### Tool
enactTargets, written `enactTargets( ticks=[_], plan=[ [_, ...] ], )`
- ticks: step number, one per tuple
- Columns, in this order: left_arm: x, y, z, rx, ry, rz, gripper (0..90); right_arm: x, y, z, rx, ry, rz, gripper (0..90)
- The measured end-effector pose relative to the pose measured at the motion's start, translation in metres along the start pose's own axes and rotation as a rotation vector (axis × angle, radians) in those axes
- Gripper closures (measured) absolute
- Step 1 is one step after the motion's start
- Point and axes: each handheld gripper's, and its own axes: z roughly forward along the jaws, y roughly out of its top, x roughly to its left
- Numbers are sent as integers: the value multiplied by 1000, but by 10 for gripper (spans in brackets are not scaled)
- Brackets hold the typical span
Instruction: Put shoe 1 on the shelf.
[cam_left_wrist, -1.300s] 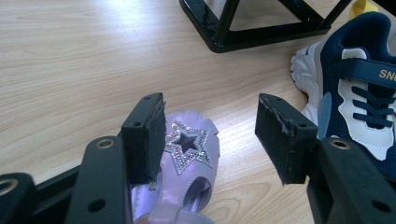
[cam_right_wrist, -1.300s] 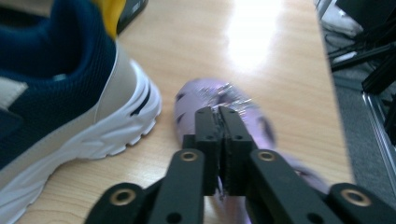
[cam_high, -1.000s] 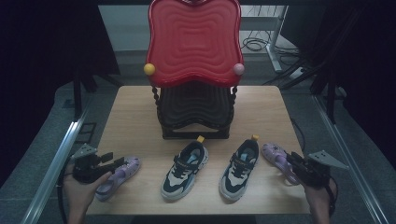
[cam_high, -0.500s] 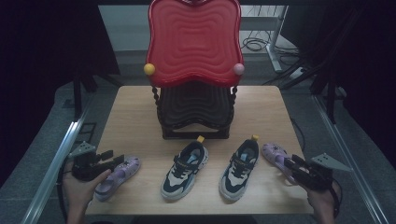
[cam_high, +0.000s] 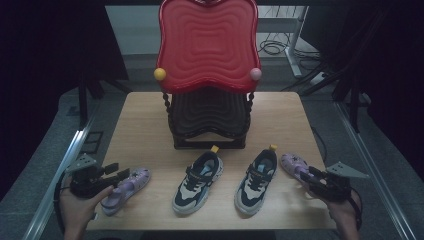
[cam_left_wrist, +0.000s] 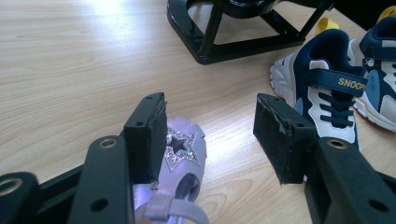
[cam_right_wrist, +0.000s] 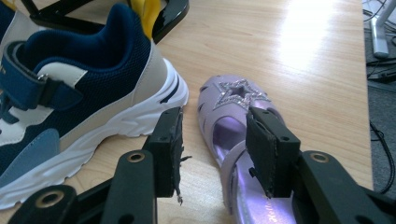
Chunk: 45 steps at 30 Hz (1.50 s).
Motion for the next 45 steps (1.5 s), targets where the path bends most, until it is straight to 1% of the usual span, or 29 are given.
enactTargets(
  ticks=[2,3,4,5,6,7,8,9,10,11,12,13,14,15,16,17,21,23,24,25,27,28,29,31,32,36,38,39,45],
  plan=[
    [3,-6,-8,-13,-8,-10,471,1,-1,-2,-9,-2,6,568],
    [3,-6,-8,-13,-8,-10,479,1,-1,-2,-9,-2,6,568],
    [6,-13,-13,-14,-13,-13,498,1,-1,-4,-17,-6,11,568],
    [6,-17,-15,-11,-17,-11,509,1,-1,-5,-19,-9,14,568],
    [6,-17,-15,-11,-17,-11,521,1,-1,-5,-19,-9,14,568],
    [6,-25,-19,-8,-14,-5,543,0,-1,-6,-20,-11,15,569],
    [6,-25,-19,-8,-14,-5,563,0,-1,-6,-20,-11,15,569],
    [3,-34,-22,4,-17,15,575,0,0,-7,-17,-17,15,571],
    [3,-34,-22,4,-17,15,584,0,0,-7,-17,-17,15,571],
    [3,-39,-23,13,-19,18,584,-1,0,-7,-20,-21,14,571],
    [3,-48,-23,28,-16,15,608,0,1,-6,-21,-17,16,571],
    [3,-52,-22,39,-17,11,617,1,1,-5,-19,-17,15,572],
    [4,-55,-21,49,-18,7,623,1,1,-4,-16,-18,12,572],
    [4,-55,-21,49,-18,7,626,1,1,-4,-16,-18,12,572],
    [5,-61,-18,65,-17,0,628,1,1,-3,-15,-18,12,571],
    [6,-63,-17,72,-19,-2,630,1,1,-2,-16,-18,13,571],
    [5,-67,-14,91,-27,-1,637,1,1,-2,-15,-20,15,571],
    [5,-70,-8,122,-29,5,638,0,0,-3,-14,-21,22,571],
    [5,-70,-8,122,-29,5,638,0,0,-3,-14,-21,22,571],
    [6,-71,-3,141,-29,10,641,-1,-1,-3,-13,-25,23,571],
    [7,-71,-1,150,-29,8,645,-2,-2,-4,-14,-26,27,571],
    [8,-73,4,173,-13,5,645,-2,-2,-4,-16,-27,27,571],
    [9,-73,6,182,-8,10,645,-3,-1,-5,-15,-27,29,571],
    [10,-74,7,189,-11,8,650,-3,1,-5,-17,-29,24,571],
    [10,-74,9,204,-22,9,674,-4,4,-5,-22,-28,25,571],
    [11,-73,9,203,-32,15,744,-3,5,-5,-19,-18,16,571],
    [12,-73,9,206,-45,13,760,-3,4,-4,-13,-12,14,568],
    [12,-73,10,213,-57,20,783,-4,2,-4,1,-11,11,560],
    [12,-72,10,214,-56,29,818,-7,-2,-4,33,-13,21,562]
  ],
)
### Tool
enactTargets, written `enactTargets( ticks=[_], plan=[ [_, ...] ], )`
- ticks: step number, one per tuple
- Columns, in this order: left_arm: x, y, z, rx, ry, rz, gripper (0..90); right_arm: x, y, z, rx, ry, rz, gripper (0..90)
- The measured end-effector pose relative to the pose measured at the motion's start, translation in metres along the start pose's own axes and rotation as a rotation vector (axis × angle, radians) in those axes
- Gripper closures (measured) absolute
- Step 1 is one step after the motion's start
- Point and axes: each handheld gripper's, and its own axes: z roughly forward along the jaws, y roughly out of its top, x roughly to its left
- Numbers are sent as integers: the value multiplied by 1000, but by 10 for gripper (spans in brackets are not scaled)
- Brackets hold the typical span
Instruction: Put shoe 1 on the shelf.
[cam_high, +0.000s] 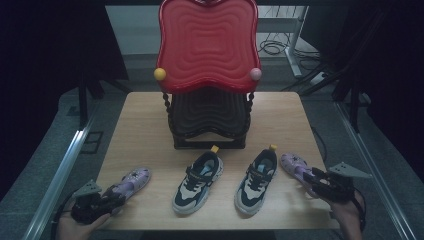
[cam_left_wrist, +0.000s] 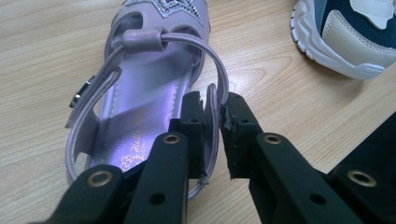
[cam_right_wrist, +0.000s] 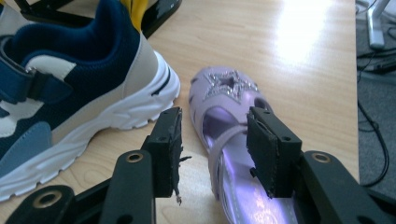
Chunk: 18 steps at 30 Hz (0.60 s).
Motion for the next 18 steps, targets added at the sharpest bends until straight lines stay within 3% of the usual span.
enactTargets(
  ticks=[10,14,18],
  plan=[
    [3,0,1,2,-18,-8,810,-5,-10,11,119,3,13,721],
    [2,2,2,9,-14,-2,818,-7,-12,13,125,13,28,792],
    [3,1,2,9,-24,-9,810,-7,-13,14,128,23,27,797]
  ],
)
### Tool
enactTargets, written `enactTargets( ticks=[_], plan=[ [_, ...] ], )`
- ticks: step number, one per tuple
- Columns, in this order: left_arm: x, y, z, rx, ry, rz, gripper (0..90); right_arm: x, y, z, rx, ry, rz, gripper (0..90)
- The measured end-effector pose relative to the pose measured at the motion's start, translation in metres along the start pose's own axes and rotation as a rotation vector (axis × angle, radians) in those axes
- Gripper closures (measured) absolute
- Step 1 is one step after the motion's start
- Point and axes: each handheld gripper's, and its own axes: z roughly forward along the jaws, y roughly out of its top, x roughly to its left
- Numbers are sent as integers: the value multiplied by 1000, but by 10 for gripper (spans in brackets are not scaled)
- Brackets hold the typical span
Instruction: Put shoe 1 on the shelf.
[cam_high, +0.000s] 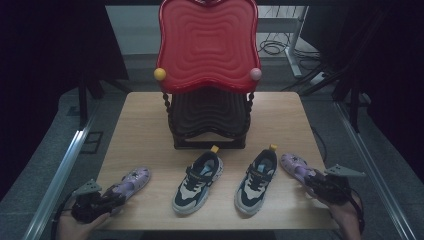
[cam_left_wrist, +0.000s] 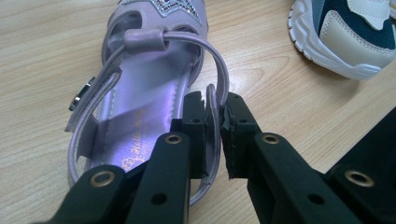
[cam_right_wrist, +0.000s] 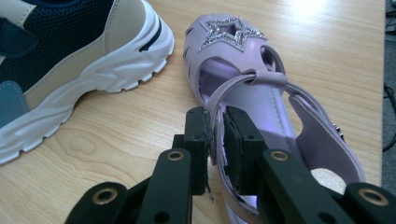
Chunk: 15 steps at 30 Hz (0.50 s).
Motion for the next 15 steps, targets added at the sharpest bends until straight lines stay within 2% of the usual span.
enactTargets(
  ticks=[8,15],
  plan=[
    [-1,1,2,5,2,0,845,0,0,3,12,-1,-25,844],
    [0,3,0,-13,2,-10,869,-1,-1,3,-5,17,-10,853]
  ],
)
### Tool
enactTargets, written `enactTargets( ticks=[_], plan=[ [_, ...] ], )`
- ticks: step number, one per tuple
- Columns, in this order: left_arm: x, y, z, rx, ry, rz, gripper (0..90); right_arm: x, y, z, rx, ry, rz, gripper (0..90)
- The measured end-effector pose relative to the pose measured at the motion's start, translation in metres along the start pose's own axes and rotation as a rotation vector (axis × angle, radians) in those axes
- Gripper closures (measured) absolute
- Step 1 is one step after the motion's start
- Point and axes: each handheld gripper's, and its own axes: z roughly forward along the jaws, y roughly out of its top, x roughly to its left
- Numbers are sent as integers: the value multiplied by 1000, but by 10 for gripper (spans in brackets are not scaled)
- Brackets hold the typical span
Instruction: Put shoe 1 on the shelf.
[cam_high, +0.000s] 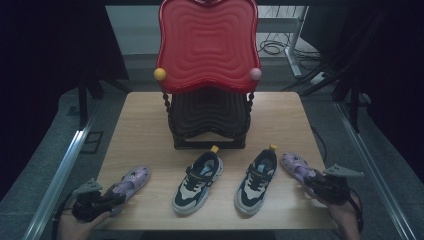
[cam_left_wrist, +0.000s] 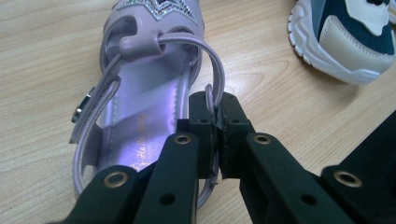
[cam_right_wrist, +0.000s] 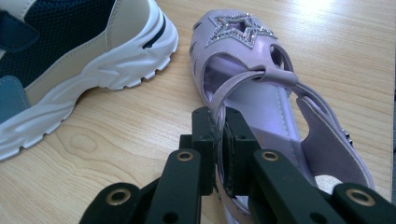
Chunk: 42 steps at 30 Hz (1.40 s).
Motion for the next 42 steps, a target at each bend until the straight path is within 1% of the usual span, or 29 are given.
enactTargets(
  ticks=[4,5,8,9,10,12,13,15,17,18,19,20,21,22,23,24,25,27,29,30,31,32,33,34,35,36,38,41,42],
  plan=[
    [0,1,-4,-35,11,-19,873,-2,-1,-1,-21,1,8,852],
    [0,1,-4,-35,11,-19,874,-2,-1,-1,-21,1,8,852],
    [3,1,-8,-70,9,-43,875,-3,0,-3,-41,0,16,851],
    [3,1,-8,-70,9,-43,875,-3,0,-3,-41,0,16,851],
    [4,2,-10,-93,10,-58,875,-3,0,-5,-55,1,27,850],
    [4,3,-13,-118,11,-67,875,-3,0,-6,-64,4,37,850],
    [4,3,-13,-118,11,-67,874,-3,0,-6,-64,4,37,850],
    [2,5,-15,-147,1,-71,875,-3,0,-7,-80,0,38,850],
    [2,7,-18,-175,-12,-75,874,-2,1,-11,-108,5,55,850],
    [1,8,-19,-190,-19,-79,874,-2,1,-11,-108,5,55,850],
    [0,11,-21,-213,-36,-78,874,-1,2,-15,-131,9,64,850],
    [0,11,-21,-213,-36,-78,874,-1,2,-15,-131,9,64,850],
    [-2,14,-22,-227,-42,-75,874,0,3,-19,-155,9,72,850],
    [-2,14,-22,-227,-42,-75,874,0,3,-19,-155,9,72,850],
    [-4,18,-23,-244,-40,-72,874,1,4,-23,-177,4,84,850],
    [-4,18,-23,-244,-40,-72,874,1,4,-23,-177,4,84,850],
    [-6,22,-22,-263,-42,-69,874,1,5,-26,-203,2,100,850],
    [-8,24,-22,-269,-42,-67,874,2,6,-29,-231,4,110,849],
    [-11,30,-21,-281,-50,-60,874,3,7,-31,-256,8,126,850],
    [-11,30,-21,-281,-50,-60,874,3,7,-32,-264,8,130,850],
    [-14,35,-20,-288,-54,-52,874,3,7,-34,-275,12,137,850],
    [-14,35,-20,-288,-54,-52,874,3,7,-34,-275,12,137,850],
    [-16,38,-20,-295,-55,-43,873,4,8,-36,-289,14,141,849],
    [-16,38,-20,-295,-55,-43,873,4,8,-36,-289,14,141,849],
    [-17,40,-20,-302,-53,-38,873,5,9,-38,-304,16,146,850],
    [-18,41,-20,-312,-52,-40,873,5,9,-38,-304,16,146,850],
    [-20,45,-21,-332,-49,-40,874,8,12,-40,-321,14,145,850],
    [-21,48,-20,-339,-54,-39,873,11,14,-42,-340,19,141,850],
    [-22,51,-20,-343,-58,-36,873,13,15,-43,-348,15,143,850]
  ],
)
